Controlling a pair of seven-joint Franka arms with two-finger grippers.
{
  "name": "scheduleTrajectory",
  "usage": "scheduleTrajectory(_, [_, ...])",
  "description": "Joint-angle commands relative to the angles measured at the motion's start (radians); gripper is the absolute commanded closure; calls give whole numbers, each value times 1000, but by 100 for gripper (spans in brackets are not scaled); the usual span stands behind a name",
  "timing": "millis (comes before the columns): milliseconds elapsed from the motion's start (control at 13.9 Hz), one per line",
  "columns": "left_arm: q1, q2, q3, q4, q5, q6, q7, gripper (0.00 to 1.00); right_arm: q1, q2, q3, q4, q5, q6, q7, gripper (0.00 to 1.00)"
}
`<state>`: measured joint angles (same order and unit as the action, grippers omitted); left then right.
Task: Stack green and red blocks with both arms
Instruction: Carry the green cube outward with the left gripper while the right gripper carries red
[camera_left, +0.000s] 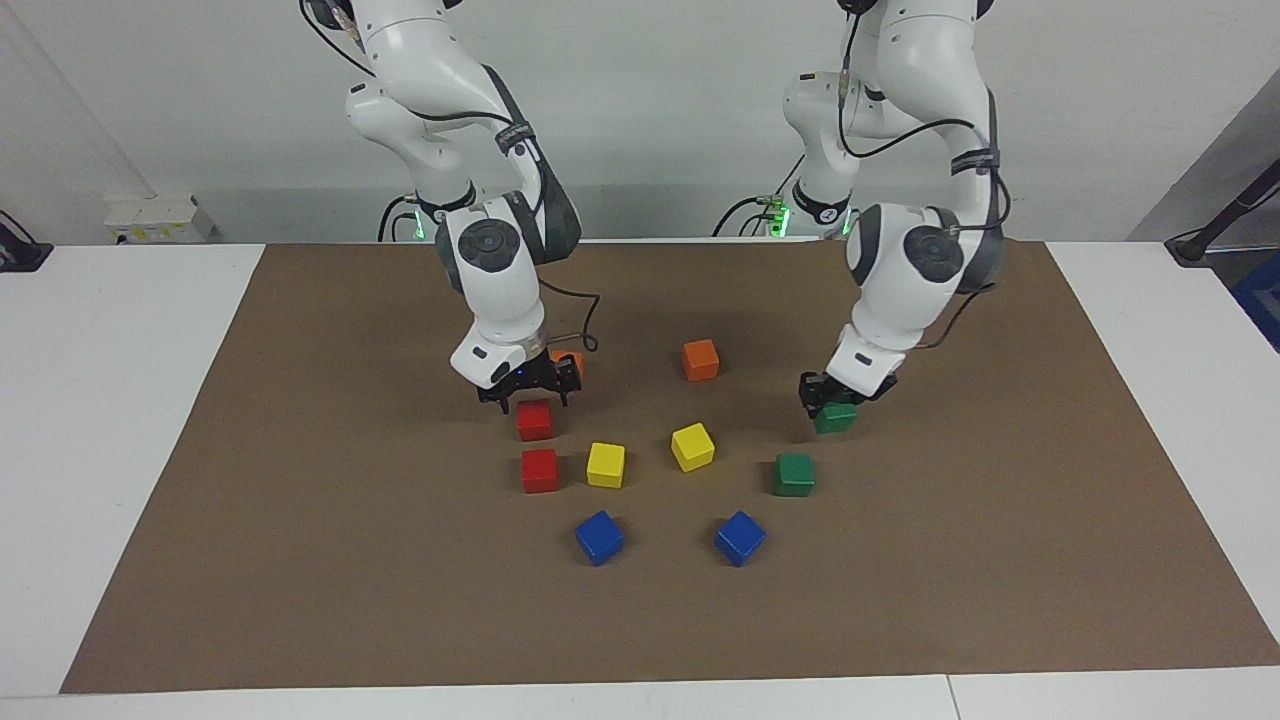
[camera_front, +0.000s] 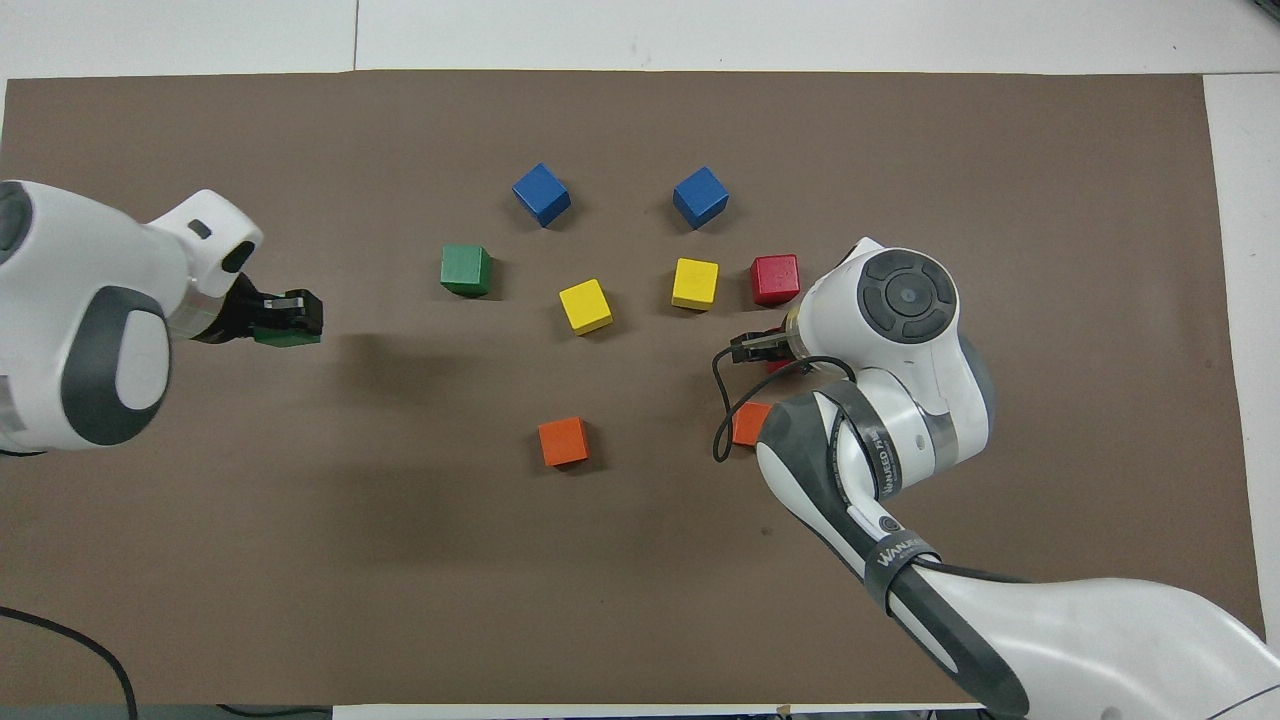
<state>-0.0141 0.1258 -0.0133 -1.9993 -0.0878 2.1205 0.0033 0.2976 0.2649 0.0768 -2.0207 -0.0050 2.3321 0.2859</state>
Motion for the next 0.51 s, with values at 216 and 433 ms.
scheduleTrajectory(216, [178,-23,-13,-67,0,25,220,100,0,33,0,-12,0,35,19,9])
scheduleTrajectory(433, [226,-25,-13,-153,0,139,282,100,-8,33,0,-10,-1,33,9,46])
